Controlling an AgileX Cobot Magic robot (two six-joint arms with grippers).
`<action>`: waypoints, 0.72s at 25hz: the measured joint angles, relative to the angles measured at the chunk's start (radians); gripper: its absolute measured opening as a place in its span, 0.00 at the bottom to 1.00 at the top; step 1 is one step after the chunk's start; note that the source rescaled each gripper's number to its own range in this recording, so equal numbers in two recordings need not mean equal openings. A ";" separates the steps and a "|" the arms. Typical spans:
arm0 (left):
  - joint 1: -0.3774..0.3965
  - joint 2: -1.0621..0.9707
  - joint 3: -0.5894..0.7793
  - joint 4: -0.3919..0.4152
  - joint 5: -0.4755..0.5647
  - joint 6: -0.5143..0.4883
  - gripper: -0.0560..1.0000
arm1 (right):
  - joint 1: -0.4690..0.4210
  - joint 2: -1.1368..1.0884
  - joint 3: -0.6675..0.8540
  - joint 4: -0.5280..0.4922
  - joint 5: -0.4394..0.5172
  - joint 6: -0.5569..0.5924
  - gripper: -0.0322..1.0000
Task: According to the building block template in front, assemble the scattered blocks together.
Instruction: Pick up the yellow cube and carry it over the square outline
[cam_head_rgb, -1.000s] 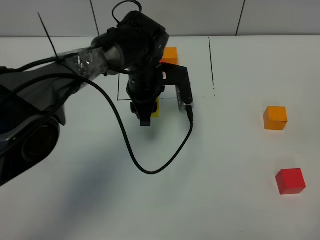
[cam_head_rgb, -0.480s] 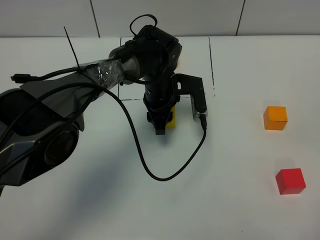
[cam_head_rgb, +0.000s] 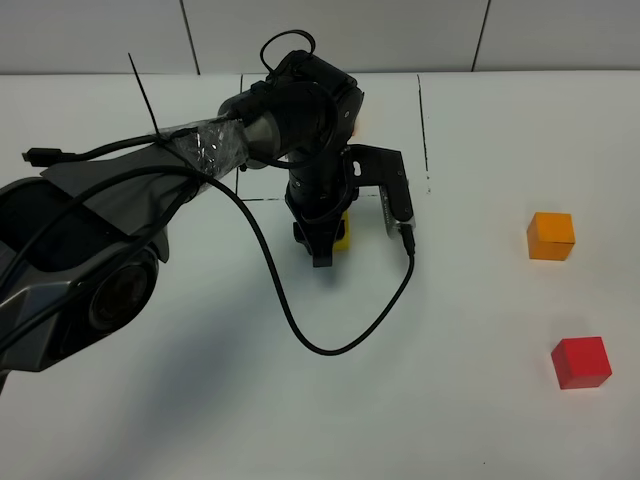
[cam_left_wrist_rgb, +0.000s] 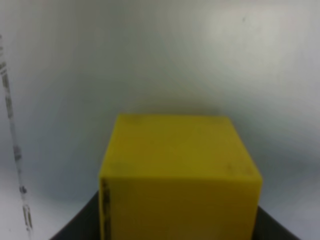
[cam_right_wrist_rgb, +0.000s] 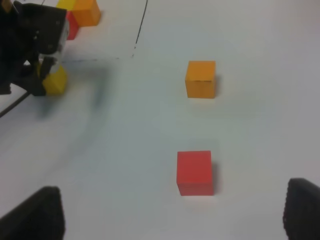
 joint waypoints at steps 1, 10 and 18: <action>0.000 0.000 0.000 -0.001 -0.003 -0.001 0.05 | 0.000 0.000 0.000 0.000 0.000 0.000 0.80; 0.000 0.024 -0.008 -0.001 -0.012 -0.004 0.05 | 0.000 0.000 0.000 0.000 0.000 0.000 0.80; 0.000 0.027 -0.010 -0.001 -0.011 -0.004 0.05 | 0.000 0.000 0.000 0.000 0.000 0.000 0.80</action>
